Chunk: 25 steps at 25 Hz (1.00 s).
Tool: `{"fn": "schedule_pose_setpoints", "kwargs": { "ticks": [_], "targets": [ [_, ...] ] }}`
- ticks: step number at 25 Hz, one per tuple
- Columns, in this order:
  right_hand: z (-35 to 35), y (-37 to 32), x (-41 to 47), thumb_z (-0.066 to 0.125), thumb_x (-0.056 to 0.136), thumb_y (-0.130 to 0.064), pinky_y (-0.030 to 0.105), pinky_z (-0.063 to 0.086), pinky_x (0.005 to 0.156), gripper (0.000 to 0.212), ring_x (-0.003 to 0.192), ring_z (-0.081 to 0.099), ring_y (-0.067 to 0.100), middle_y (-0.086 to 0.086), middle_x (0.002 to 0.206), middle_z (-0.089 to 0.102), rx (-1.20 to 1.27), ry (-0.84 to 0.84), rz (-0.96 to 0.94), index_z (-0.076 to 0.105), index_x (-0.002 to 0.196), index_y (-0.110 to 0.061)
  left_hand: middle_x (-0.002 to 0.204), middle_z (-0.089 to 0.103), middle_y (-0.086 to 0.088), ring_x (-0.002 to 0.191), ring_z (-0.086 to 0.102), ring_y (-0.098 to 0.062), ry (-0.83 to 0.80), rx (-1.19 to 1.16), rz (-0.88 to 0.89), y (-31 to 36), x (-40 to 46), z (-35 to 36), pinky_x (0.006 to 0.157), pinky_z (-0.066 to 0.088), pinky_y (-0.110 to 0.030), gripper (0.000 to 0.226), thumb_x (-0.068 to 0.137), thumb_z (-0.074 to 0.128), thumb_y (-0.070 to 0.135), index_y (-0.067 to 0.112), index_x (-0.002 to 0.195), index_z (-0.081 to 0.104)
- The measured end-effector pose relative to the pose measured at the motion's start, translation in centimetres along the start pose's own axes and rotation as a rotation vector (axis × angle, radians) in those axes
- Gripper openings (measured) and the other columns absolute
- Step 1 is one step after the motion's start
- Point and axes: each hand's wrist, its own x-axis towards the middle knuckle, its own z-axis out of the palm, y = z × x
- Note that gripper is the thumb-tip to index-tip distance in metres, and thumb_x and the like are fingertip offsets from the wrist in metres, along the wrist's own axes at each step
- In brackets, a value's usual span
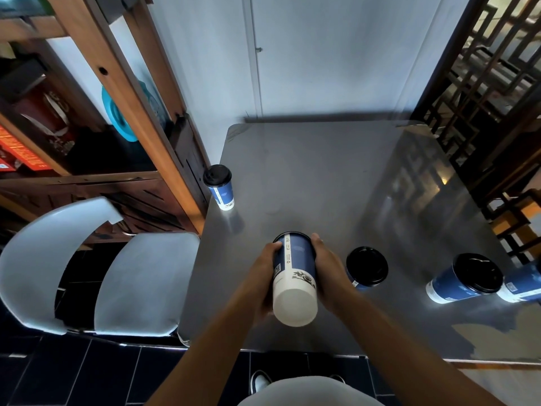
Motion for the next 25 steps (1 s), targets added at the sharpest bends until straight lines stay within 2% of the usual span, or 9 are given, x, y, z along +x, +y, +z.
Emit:
{"fn": "schedule_pose_setpoints", "kwargs": {
  "ticks": [2,6,8,11,13,16,19,21,25],
  "targets": [
    [-0.2,-0.2,-0.1,0.049,0.102,-0.048,0.051,0.059,0.091,0.048,0.091,0.076,0.033,0.015,0.098,0.08,-0.012,0.002,0.022,0.077,0.099,-0.009,0.086,0.076,-0.02,0.066,0.073,-0.032,0.108,0.257,0.054,-0.1,0.1,-0.2,0.069,0.063,-0.051,0.074,0.07,0.051,0.073,0.014,0.113,0.064],
    [-0.4,-1.0,0.0,0.053,0.1,-0.046,0.044,0.062,0.078,0.045,0.075,0.074,0.028,0.013,0.082,0.078,-0.058,0.038,0.083,0.071,0.098,-0.005,0.086,0.071,-0.01,0.056,0.073,-0.025,0.19,0.646,0.163,0.5,-0.3,-0.5,0.041,0.056,-0.037,0.089,0.056,0.036,0.093,0.03,0.118,0.047],
    [-0.2,-1.6,-0.1,0.054,0.1,-0.044,0.042,0.063,0.075,0.044,0.081,0.077,0.029,0.015,0.088,0.079,-0.035,0.046,0.119,0.069,0.104,-0.002,0.088,0.071,-0.016,0.069,0.072,-0.036,0.139,0.594,0.174,0.8,-0.5,-0.1,0.049,0.059,-0.044,0.088,0.058,0.049,0.086,0.024,0.12,0.051],
    [0.1,-1.9,-0.5,0.053,0.099,-0.045,0.058,0.05,0.104,0.054,0.116,0.066,0.043,0.026,0.124,0.07,0.052,-0.014,0.125,0.063,0.127,0.001,0.099,0.068,-0.03,0.084,0.066,-0.047,0.071,0.246,0.175,0.7,-0.5,0.3,0.077,0.054,-0.055,0.074,0.078,0.058,0.062,0.006,0.126,0.06],
    [0.1,-1.7,-0.8,0.053,0.099,-0.046,0.06,0.05,0.102,0.058,0.107,0.065,0.044,0.028,0.125,0.067,0.093,-0.07,0.136,0.061,0.13,0.002,0.093,0.064,-0.029,0.073,0.062,-0.04,0.079,0.206,0.184,0.5,-0.6,0.3,0.061,0.053,-0.039,0.072,0.084,0.054,0.059,0.0,0.126,0.061],
    [0.0,-1.5,-0.8,0.051,0.1,-0.045,0.039,0.059,0.067,0.05,0.073,0.069,0.029,0.021,0.093,0.072,0.096,-0.129,0.094,0.065,0.116,0.0,0.077,0.058,-0.026,0.046,0.055,-0.028,0.105,0.317,0.193,0.3,-0.5,0.0,0.036,0.04,-0.02,0.081,0.09,0.043,0.066,-0.007,0.12,0.06],
    [-0.2,-1.5,-0.1,0.049,0.102,-0.041,0.029,0.055,0.053,0.04,0.058,0.069,0.02,0.01,0.074,0.073,0.049,-0.14,0.059,0.067,0.1,-0.005,0.068,0.054,-0.025,0.046,0.051,-0.03,0.073,0.434,0.194,0.9,-0.8,-0.2,0.04,0.041,-0.023,0.099,0.072,0.041,0.075,-0.011,0.118,0.057],
    [-0.3,-1.9,0.1,0.049,0.102,-0.041,0.028,0.055,0.05,0.041,0.055,0.069,0.021,0.011,0.071,0.074,-0.012,-0.157,0.064,0.069,0.094,-0.007,0.07,0.056,-0.025,0.054,0.054,-0.033,0.102,0.506,0.218,1.2,-0.8,-0.4,0.045,0.044,-0.029,0.093,0.069,0.043,0.076,0.0,0.121,0.055],
    [-0.1,-2.4,0.5,0.052,0.099,-0.046,0.036,0.06,0.061,0.043,0.063,0.072,0.026,0.015,0.082,0.076,-0.109,-0.179,0.073,0.068,0.103,-0.007,0.08,0.064,-0.031,0.06,0.058,-0.036,0.101,0.517,0.228,1.4,-0.4,-0.6,0.041,0.045,-0.028,0.093,0.061,0.051,0.082,0.011,0.121,0.056]
  ]
}}
